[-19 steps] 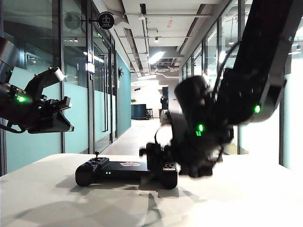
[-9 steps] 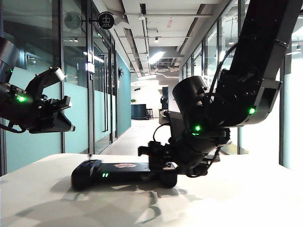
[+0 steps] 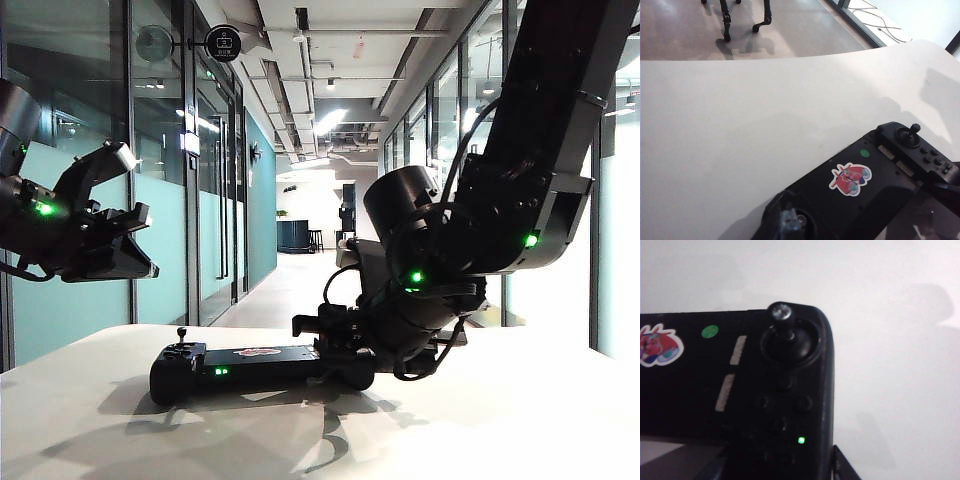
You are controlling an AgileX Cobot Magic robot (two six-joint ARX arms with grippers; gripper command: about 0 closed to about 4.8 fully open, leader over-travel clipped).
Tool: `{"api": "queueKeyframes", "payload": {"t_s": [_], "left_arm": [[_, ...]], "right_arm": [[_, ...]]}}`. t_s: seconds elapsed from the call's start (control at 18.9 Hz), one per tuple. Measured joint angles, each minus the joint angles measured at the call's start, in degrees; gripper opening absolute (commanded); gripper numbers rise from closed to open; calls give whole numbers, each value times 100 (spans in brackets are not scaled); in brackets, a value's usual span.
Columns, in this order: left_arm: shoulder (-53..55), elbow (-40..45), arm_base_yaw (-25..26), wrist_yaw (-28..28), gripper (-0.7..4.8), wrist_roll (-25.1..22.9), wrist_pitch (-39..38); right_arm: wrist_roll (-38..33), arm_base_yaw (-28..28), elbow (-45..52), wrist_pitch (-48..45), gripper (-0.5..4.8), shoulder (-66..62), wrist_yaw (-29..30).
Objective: Push the left joystick on the remote control sitting on the white table forward to make the robot dog walk in a straight line until it approaches the door.
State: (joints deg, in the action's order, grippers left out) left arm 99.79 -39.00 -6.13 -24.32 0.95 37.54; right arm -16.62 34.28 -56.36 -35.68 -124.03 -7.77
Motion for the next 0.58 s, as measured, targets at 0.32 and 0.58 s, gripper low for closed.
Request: {"api": "queueKeyframes", "payload": {"t_s": [0.32,0.58], "left_arm": [[0,0,0,-17,-6,0,0],[2,0,0,-20,-6,0,0]], "right_arm": [[466,-15,0,15,346,0,136],[688,-98,0,11,346,2,240]]}}
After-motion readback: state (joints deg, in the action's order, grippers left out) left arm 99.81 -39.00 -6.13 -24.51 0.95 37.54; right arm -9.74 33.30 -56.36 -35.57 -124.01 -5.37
